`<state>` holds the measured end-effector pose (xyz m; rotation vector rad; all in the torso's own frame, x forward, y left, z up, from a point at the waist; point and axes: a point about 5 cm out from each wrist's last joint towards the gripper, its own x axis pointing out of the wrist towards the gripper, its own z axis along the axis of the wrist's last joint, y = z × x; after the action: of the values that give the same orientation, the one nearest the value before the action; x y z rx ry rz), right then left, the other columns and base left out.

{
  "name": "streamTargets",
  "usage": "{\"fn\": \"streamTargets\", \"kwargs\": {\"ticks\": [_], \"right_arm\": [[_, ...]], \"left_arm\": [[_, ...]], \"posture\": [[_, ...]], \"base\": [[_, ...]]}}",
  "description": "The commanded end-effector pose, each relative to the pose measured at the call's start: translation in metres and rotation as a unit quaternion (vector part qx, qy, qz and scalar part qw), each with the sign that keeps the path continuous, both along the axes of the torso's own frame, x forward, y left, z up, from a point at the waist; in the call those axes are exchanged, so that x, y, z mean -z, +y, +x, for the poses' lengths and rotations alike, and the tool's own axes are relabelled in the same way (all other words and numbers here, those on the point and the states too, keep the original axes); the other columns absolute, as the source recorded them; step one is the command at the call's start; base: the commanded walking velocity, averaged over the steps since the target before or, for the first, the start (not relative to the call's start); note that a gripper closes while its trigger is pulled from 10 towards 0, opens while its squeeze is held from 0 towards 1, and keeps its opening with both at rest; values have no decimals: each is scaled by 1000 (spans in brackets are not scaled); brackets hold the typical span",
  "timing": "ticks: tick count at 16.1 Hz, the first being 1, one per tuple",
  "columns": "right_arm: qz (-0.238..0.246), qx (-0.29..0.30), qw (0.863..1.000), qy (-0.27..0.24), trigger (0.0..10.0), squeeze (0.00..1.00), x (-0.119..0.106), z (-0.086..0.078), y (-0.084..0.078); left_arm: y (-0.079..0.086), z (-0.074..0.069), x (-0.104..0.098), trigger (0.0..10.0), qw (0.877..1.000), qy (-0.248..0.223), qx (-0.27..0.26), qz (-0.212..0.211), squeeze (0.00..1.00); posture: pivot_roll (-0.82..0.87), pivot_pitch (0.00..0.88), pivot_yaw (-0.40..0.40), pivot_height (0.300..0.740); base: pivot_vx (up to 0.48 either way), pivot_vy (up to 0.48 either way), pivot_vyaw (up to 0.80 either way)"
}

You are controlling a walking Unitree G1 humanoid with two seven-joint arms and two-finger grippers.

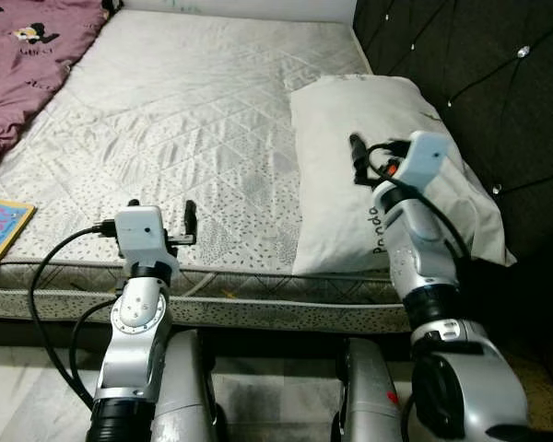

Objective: Clean up the room

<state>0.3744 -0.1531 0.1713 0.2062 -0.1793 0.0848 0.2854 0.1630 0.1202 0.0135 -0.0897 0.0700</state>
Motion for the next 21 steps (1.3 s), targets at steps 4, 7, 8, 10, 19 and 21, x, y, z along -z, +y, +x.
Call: {"fn": "streamTargets", "kwargs": {"ticks": [4, 7, 8, 10, 19, 21], "right_arm": [[8, -14, 999, -30, 10000, 0, -11, -6, 5], [4, -13, 999, -35, 10000, 0, -13, -11, 3], [2, -15, 999, -35, 10000, 0, -13, -12, 2], [-1, -13, 1000, -27, 10000, 0, -10, -15, 0], [-19, -20, 1000, -12, 10000, 0, -5, -19, 5], [-22, -4, 1000, 0, 10000, 0, 2, -23, 0]], "left_arm": [[6, 4, -8, 10000, 1000, -20, -14, 1, 0], [4, 1, -2, 10000, 1000, -14, -13, -3, 0], [3, 1, -1, 10000, 1000, -13, -13, -4, 0], [4, 0, 1, 10000, 1000, -11, -14, -5, 0], [5, -3, 8, 10000, 1000, 0, -17, -6, 0], [1, -3, 8, 10000, 1000, 3, -13, -13, 0]], "posture": [[-32, 0, 6, 587], [-41, 0, 6, 617], [-43, 0, 7, 627], [-44, 0, 2, 647], [-51, 0, -12, 740], [-56, 0, -5, 740]], "base": [[0, 0, 0], [0, 0, 0], [0, 0, 0], [0, 0, 0], [0, 0, 0], [0, 0, 0]]}}
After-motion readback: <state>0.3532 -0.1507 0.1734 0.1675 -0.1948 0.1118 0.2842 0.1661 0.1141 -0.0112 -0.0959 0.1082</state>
